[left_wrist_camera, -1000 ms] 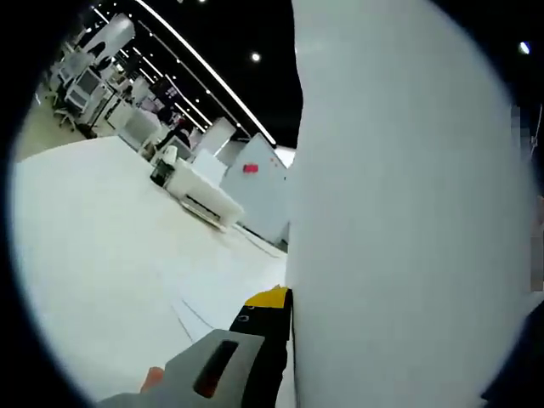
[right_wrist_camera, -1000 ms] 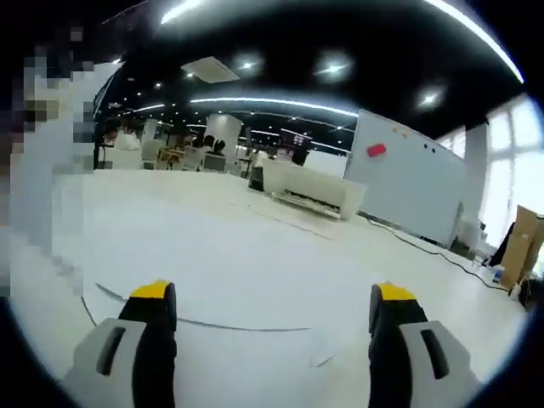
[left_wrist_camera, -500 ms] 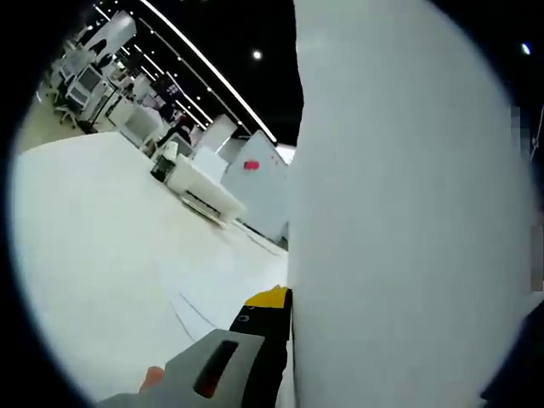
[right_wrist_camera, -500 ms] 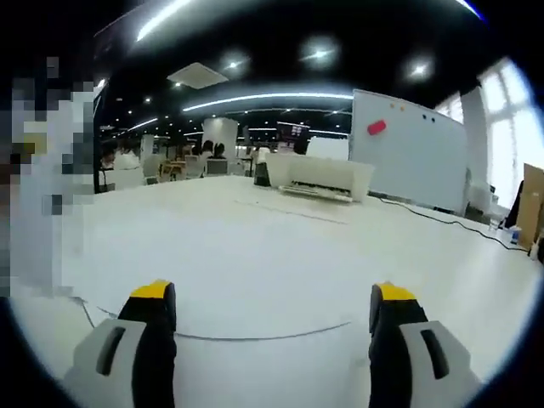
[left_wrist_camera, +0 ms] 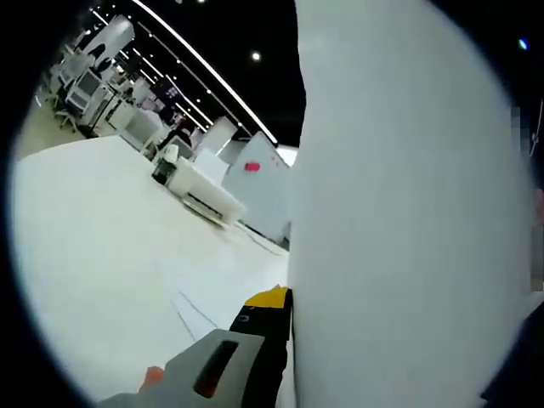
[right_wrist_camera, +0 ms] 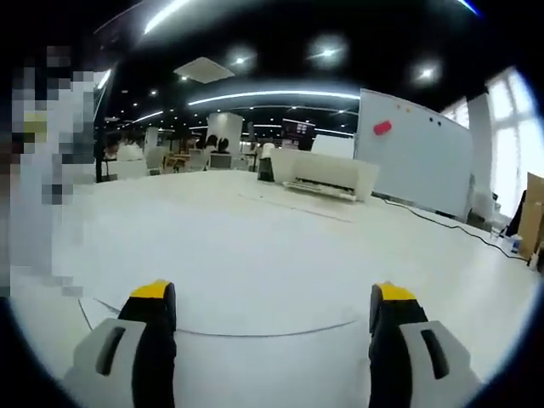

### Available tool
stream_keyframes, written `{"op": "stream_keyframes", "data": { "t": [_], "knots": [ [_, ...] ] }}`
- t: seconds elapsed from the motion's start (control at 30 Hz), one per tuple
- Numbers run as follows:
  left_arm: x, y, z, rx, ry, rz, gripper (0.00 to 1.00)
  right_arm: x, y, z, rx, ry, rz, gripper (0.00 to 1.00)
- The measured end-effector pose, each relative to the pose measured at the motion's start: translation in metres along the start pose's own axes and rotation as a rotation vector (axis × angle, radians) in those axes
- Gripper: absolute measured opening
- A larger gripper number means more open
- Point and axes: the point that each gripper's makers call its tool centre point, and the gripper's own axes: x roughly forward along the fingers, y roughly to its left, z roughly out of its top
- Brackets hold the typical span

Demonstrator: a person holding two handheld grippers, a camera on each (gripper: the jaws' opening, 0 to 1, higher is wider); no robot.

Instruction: Organize the stack of printing papers by aligning and flattening the scattered papers on the table

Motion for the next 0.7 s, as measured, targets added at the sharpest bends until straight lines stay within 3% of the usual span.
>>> {"op": "stream_keyframes", "data": {
  "t": [0.27, 0.37, 0.7],
  "knots": [
    [-0.0006, 0.0002, -0.0004, -0.007, -0.005, -0.008, 0.06, -0.0003, -0.007, 0.0014, 0.003, -0.004, -0.027, 0.89],
    [-0.0001, 0.001, -0.0035, -0.011, -0.001, -0.011, 0.06, 0.0002, -0.0066, -0.0047, -0.022, 0.028, -0.043, 0.9],
    [-0.0015, -0.0018, -0.0064, -0.011, -0.004, -0.016, 0.06, -0.0055, -0.0053, 0.0002, -0.028, 0.01, -0.048, 0.9]
  ]
}}
